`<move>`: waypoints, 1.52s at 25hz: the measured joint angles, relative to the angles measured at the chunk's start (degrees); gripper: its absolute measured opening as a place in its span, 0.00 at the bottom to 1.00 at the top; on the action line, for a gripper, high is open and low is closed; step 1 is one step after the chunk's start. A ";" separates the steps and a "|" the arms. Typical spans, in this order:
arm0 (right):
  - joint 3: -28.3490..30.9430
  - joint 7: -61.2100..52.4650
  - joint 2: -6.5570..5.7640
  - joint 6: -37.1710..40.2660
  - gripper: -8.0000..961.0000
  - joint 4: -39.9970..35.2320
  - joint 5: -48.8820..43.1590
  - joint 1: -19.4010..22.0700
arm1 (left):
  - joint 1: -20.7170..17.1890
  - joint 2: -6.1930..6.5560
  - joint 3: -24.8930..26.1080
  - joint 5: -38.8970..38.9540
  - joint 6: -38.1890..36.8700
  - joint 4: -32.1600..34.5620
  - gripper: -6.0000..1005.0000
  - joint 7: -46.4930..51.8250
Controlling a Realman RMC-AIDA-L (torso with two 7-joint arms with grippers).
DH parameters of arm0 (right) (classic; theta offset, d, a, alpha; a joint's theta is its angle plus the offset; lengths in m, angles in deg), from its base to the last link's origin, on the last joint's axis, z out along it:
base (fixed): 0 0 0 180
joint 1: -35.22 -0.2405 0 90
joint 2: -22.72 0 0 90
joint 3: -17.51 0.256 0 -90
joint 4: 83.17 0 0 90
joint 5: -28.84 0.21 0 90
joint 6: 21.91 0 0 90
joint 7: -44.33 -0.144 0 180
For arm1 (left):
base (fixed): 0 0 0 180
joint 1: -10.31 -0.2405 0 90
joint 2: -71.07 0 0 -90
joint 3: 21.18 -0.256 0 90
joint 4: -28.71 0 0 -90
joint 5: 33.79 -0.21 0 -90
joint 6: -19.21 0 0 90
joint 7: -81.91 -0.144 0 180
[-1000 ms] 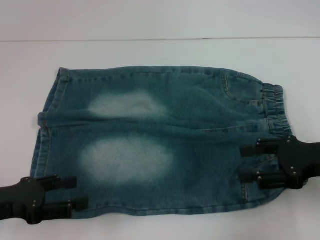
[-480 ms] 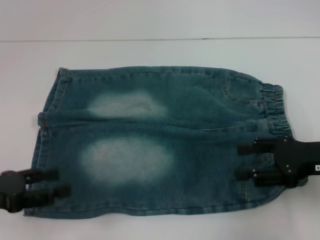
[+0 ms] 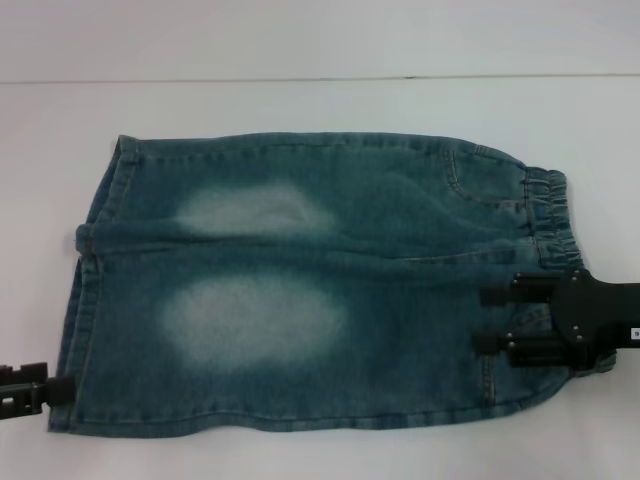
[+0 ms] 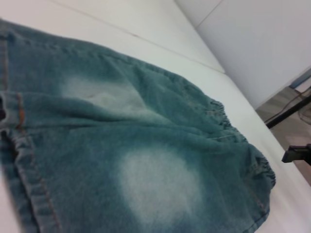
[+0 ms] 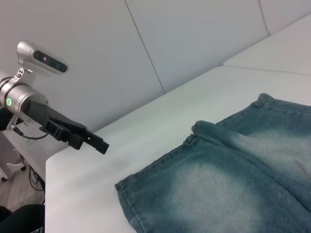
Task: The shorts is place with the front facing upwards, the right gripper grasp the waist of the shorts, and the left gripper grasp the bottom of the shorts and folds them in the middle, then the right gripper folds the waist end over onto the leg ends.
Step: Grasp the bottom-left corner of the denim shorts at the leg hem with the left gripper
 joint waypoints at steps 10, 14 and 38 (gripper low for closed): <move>-0.57 0.50 0.55 -2.50 0.79 0.25 -0.13 -0.43 | 3.11 0.57 -0.47 -5.98 3.03 -0.29 0.84 9.35; -0.75 0.56 0.62 -2.78 0.79 0.35 -0.15 -0.69 | 4.74 1.03 -0.76 -9.63 4.83 -0.30 0.84 14.73; -3.84 1.47 0.67 -6.29 0.79 2.66 -0.20 -1.23 | 9.41 1.28 -5.80 -18.51 11.15 -4.23 0.83 22.22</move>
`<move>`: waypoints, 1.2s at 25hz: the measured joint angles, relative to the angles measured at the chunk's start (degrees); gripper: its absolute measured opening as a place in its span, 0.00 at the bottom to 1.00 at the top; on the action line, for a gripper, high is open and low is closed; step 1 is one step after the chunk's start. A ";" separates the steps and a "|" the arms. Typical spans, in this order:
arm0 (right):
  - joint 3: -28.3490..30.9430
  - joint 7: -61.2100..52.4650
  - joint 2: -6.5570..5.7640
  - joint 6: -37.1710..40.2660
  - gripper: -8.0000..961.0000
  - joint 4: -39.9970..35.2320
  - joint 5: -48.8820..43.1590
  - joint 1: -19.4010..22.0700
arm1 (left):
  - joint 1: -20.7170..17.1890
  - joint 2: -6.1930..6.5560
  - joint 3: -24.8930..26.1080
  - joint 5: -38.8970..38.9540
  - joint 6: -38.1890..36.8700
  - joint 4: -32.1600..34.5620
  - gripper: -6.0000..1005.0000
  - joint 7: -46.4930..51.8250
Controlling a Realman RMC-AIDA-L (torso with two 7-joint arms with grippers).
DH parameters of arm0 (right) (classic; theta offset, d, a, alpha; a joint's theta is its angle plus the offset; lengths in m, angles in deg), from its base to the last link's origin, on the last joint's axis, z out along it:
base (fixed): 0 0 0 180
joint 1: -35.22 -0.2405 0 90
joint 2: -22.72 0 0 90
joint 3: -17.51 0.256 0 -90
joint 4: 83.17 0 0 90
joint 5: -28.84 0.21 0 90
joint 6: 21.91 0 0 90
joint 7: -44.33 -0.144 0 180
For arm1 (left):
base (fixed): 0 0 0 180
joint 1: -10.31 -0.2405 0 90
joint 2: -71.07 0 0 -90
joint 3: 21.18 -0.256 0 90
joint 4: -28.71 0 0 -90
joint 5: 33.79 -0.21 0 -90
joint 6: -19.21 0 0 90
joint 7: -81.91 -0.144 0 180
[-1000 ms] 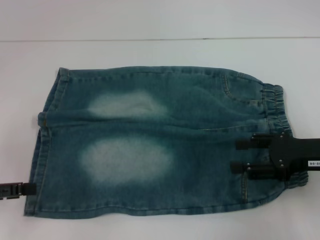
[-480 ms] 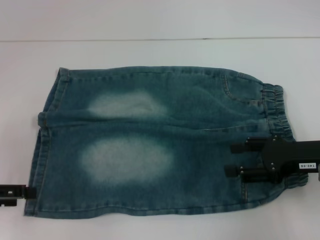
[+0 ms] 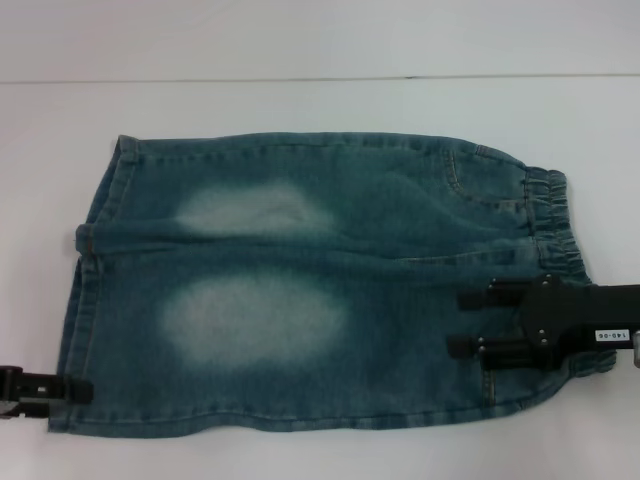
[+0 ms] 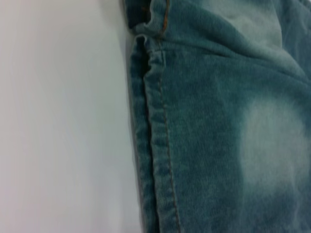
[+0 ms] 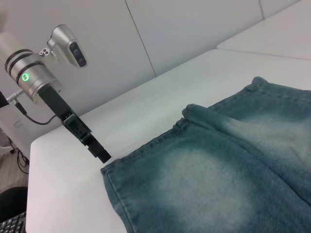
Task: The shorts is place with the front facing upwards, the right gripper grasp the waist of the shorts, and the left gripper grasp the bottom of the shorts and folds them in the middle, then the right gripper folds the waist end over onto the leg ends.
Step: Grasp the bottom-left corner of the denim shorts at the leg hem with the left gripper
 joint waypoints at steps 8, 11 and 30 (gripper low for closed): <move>-1.22 0.23 0.00 -0.18 0.79 0.02 0.00 -0.09 | -0.02 -0.05 -1.14 -0.33 0.70 -0.91 0.83 0.19; -1.26 0.67 0.00 -0.22 0.79 0.16 0.00 -0.09 | 0.13 -0.07 -1.49 -0.81 1.07 -1.20 0.83 0.20; -1.52 1.62 -0.09 -0.02 0.79 1.36 0.00 -0.19 | 1.15 0.26 -1.77 -1.61 1.11 -1.22 0.80 1.05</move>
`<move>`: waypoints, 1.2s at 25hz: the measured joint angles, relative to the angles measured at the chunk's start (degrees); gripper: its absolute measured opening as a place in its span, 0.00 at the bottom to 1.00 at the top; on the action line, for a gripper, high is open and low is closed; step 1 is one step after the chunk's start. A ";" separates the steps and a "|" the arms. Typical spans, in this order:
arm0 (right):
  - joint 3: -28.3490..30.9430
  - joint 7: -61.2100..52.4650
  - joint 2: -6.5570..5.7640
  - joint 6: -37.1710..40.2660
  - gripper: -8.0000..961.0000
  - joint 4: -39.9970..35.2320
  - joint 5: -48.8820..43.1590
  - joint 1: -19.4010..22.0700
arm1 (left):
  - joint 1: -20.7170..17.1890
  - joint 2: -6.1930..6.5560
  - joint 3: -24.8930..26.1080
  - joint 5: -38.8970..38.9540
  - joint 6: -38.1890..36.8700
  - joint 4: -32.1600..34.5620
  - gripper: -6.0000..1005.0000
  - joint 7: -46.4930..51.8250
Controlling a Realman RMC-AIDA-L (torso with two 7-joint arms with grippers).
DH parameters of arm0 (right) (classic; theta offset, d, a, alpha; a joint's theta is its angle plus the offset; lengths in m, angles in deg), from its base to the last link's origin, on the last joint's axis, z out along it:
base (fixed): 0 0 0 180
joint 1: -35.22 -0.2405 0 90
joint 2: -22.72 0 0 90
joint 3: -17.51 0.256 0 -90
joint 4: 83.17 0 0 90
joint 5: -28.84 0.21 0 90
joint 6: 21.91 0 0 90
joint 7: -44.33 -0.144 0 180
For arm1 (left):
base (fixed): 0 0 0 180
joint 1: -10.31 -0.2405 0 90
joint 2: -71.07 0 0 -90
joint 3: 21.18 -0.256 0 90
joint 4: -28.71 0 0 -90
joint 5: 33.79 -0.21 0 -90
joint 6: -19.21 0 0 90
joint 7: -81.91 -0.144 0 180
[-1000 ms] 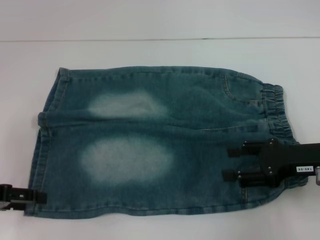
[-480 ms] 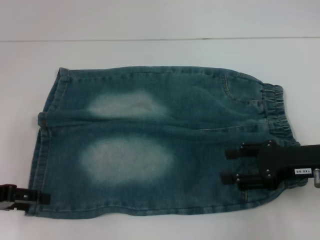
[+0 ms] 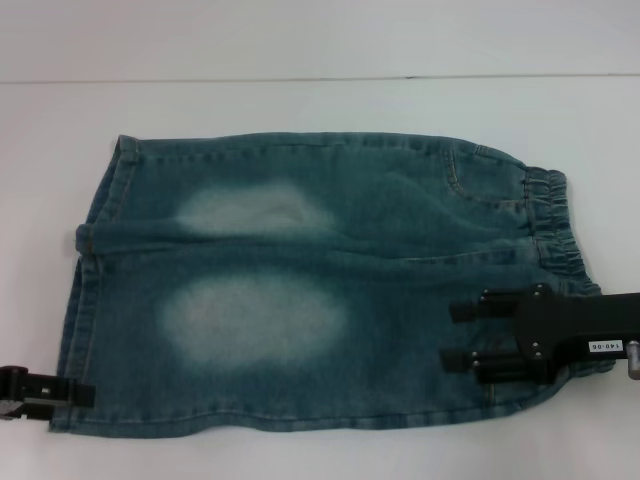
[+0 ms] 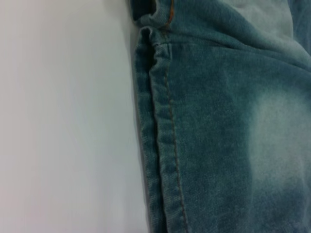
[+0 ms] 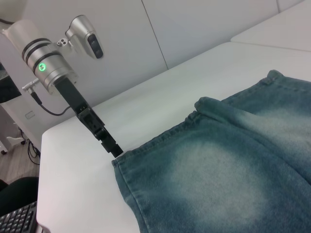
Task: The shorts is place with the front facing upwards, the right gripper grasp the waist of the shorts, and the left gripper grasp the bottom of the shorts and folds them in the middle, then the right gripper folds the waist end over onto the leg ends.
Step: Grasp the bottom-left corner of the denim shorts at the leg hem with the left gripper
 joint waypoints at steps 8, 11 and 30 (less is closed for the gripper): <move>-0.34 0.00 0.05 0.30 0.79 0.00 0.00 -0.14 | 0.24 0.01 0.00 -0.85 0.15 -0.19 0.78 0.27; -0.39 0.13 0.06 0.30 0.79 -0.01 0.00 -0.16 | 0.31 0.01 0.00 -1.24 0.26 -0.21 0.78 0.33; -0.44 1.19 0.09 0.47 0.79 0.13 0.11 -0.16 | 1.60 -0.47 0.01 -1.42 1.31 -2.40 0.74 0.31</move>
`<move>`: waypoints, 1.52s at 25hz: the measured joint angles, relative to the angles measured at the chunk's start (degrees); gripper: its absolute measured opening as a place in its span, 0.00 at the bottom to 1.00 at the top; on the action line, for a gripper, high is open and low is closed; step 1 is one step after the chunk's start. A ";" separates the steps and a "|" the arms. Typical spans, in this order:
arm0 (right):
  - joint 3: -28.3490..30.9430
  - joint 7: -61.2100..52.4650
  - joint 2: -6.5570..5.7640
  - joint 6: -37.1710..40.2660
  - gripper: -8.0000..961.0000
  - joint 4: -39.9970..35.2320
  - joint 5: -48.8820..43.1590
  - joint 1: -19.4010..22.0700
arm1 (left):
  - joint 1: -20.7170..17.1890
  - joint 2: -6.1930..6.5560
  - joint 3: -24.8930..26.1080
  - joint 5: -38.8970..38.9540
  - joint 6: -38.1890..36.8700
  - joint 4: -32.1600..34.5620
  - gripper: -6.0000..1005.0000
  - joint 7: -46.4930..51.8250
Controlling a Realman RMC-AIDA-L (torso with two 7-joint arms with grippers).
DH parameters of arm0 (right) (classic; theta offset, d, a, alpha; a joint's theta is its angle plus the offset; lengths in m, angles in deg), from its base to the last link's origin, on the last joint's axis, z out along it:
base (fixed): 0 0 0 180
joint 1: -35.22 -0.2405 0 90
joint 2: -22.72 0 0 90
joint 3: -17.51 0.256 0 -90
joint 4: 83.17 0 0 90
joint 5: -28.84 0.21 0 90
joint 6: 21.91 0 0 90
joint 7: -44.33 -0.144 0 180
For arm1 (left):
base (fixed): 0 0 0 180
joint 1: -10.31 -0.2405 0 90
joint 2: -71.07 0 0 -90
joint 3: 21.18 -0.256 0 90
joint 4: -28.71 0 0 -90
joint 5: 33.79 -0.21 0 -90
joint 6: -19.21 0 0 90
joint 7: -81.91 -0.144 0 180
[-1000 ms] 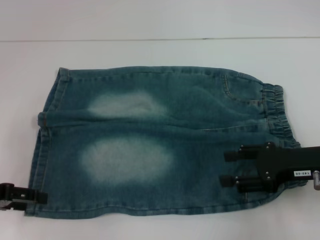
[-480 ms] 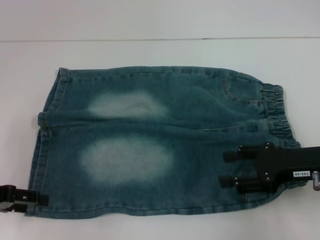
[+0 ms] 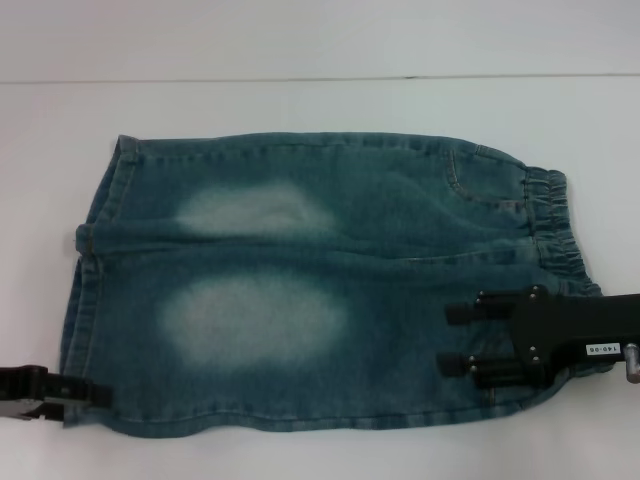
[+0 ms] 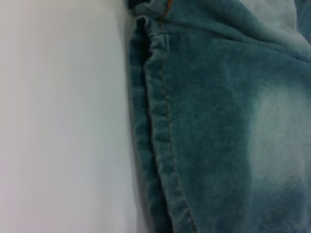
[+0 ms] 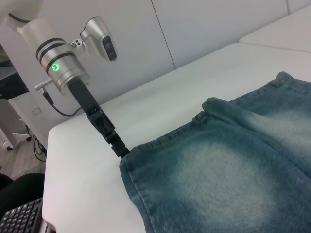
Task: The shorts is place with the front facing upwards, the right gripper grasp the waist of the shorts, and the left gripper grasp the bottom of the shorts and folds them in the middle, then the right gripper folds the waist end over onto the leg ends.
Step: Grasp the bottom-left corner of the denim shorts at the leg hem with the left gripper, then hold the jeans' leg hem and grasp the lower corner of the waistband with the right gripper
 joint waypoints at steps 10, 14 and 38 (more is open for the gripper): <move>0.00 0.03 0.00 0.05 0.79 0.03 0.15 0.14 | 0.94 -0.48 -1.32 0.27 -0.29 0.00 0.72 -0.24; 0.00 0.03 0.00 0.09 0.79 0.03 0.16 0.16 | 0.94 -0.54 -1.32 0.49 -0.01 0.00 0.69 -0.54; 1.97 -1.37 -0.10 -0.01 0.79 0.43 1.66 -0.04 | 0.96 -0.76 -0.88 0.64 1.25 0.01 0.06 -0.72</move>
